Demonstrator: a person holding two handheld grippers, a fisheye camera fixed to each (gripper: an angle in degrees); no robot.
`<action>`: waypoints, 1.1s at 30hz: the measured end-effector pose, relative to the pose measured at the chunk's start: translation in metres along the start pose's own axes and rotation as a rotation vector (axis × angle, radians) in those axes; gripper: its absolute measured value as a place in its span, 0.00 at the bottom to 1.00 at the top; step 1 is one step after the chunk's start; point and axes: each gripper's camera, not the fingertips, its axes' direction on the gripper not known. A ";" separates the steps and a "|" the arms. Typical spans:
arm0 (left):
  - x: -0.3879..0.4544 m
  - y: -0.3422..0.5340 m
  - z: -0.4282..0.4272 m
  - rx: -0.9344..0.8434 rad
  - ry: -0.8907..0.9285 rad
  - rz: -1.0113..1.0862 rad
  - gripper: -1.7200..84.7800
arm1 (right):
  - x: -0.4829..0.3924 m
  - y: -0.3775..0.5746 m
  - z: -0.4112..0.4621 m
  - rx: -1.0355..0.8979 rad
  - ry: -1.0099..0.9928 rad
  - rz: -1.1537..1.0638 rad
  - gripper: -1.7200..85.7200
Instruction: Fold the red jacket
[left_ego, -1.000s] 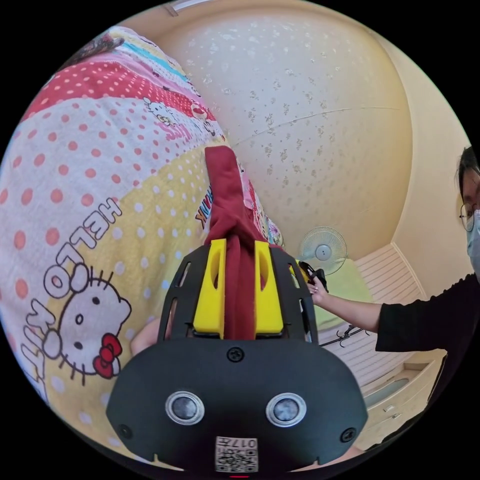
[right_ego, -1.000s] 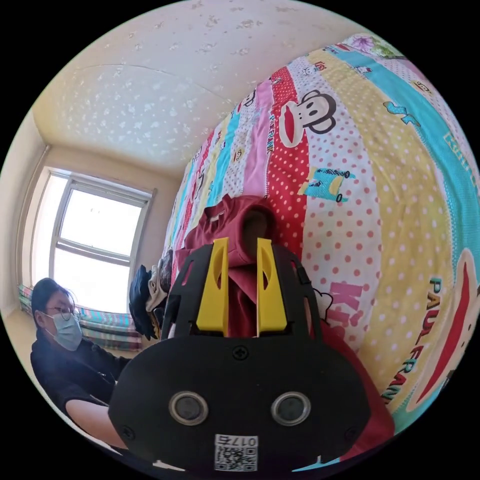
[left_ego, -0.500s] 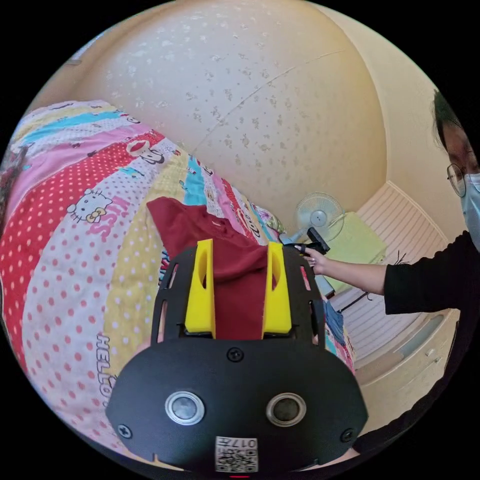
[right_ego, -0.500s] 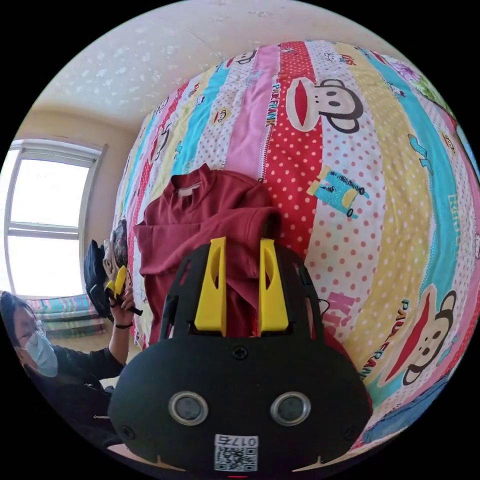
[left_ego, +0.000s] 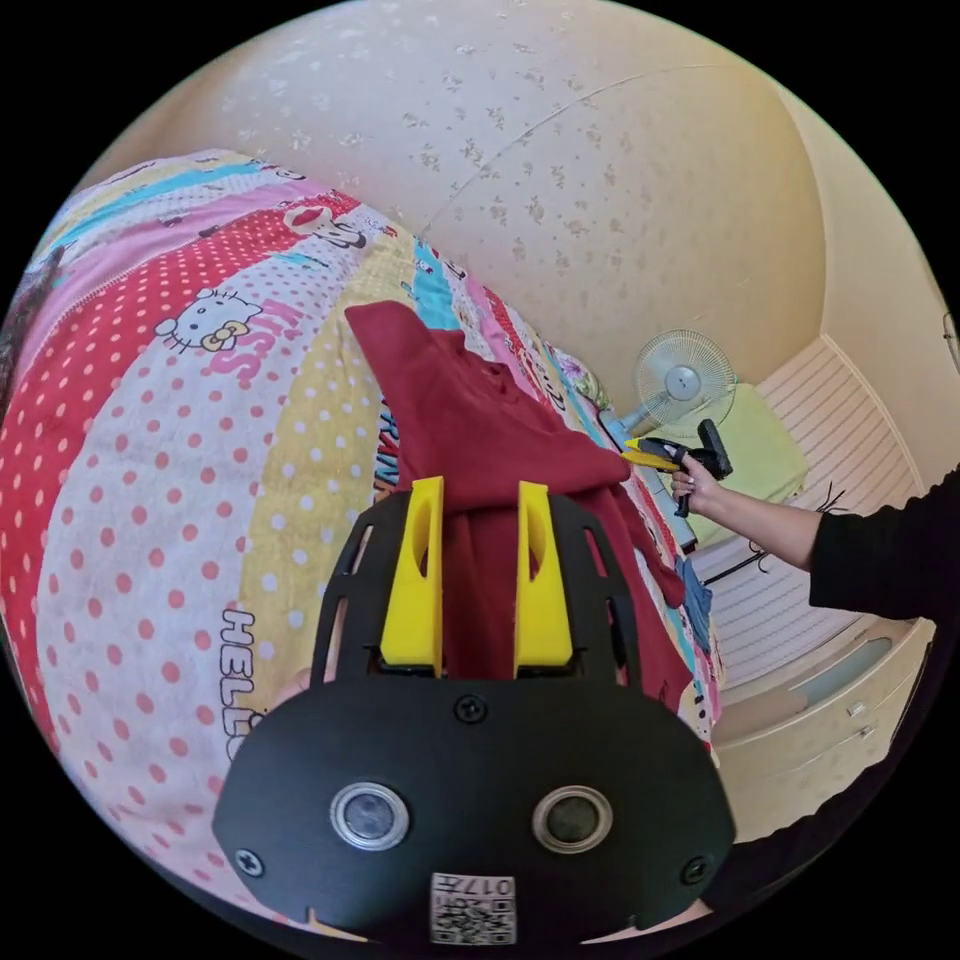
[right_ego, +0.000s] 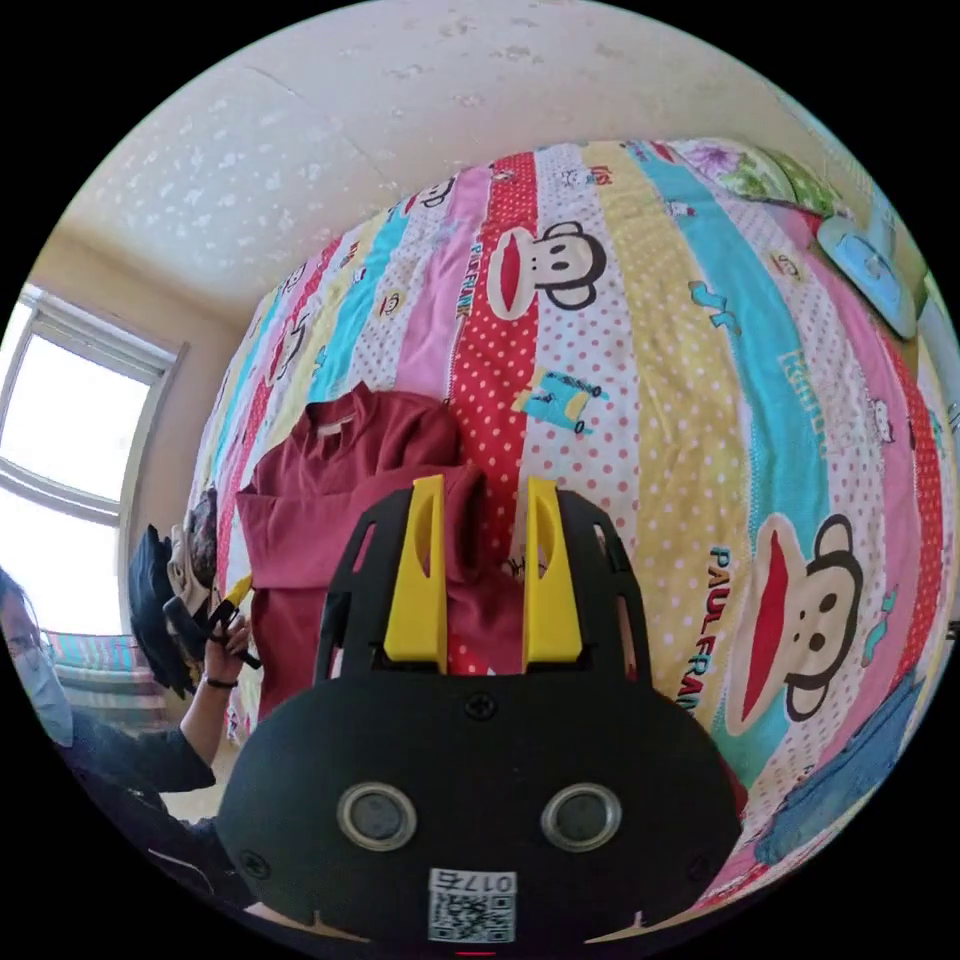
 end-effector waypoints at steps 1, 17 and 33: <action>0.000 0.002 -0.003 0.007 0.012 -0.028 0.16 | -0.033 -0.010 -0.004 0.023 0.014 -0.096 0.17; 0.068 -0.004 0.032 -0.011 -0.383 0.159 0.15 | -0.394 -0.088 0.195 -0.507 -0.370 -0.836 0.08; 0.025 -0.008 -0.018 0.070 -0.493 -0.087 0.08 | -0.352 -0.089 0.139 -0.250 -0.560 -0.513 0.13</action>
